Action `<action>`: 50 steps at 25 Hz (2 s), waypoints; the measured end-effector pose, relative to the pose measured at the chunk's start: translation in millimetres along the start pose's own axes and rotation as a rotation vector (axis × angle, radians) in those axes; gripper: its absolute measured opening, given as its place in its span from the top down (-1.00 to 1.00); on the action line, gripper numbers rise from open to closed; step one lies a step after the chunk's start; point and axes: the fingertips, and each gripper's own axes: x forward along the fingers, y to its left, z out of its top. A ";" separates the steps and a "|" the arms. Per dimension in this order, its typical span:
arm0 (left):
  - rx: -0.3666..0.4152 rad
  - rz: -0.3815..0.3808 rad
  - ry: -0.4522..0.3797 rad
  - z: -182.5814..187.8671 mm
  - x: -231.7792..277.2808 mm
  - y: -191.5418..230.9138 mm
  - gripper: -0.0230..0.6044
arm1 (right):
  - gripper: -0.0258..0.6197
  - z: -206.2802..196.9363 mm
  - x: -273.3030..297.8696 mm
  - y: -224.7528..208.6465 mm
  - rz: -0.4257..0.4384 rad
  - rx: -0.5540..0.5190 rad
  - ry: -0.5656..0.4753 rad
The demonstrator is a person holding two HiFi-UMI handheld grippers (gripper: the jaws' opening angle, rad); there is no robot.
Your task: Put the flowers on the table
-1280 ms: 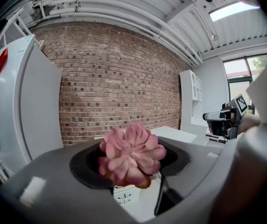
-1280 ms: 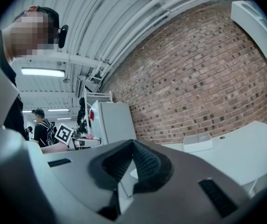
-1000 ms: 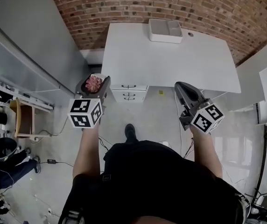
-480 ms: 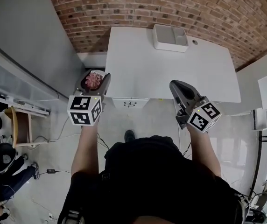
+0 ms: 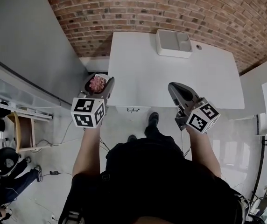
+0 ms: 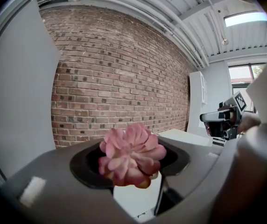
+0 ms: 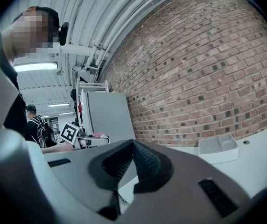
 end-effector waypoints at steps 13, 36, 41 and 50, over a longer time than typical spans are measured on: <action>0.011 0.021 0.073 15.5 98.3 5.8 0.09 | 0.90 10.3 42.4 -106.7 0.033 0.067 -0.018; -0.038 0.088 0.192 19.3 233.2 10.0 0.09 | 0.90 5.6 110.0 -232.4 0.185 0.144 0.048; -0.044 0.045 0.211 10.7 250.1 26.3 0.09 | 0.90 6.6 130.9 -235.1 0.152 0.144 0.052; -0.038 -0.030 0.286 -31.2 287.5 56.2 0.09 | 0.90 -16.2 160.9 -223.5 0.111 0.160 0.115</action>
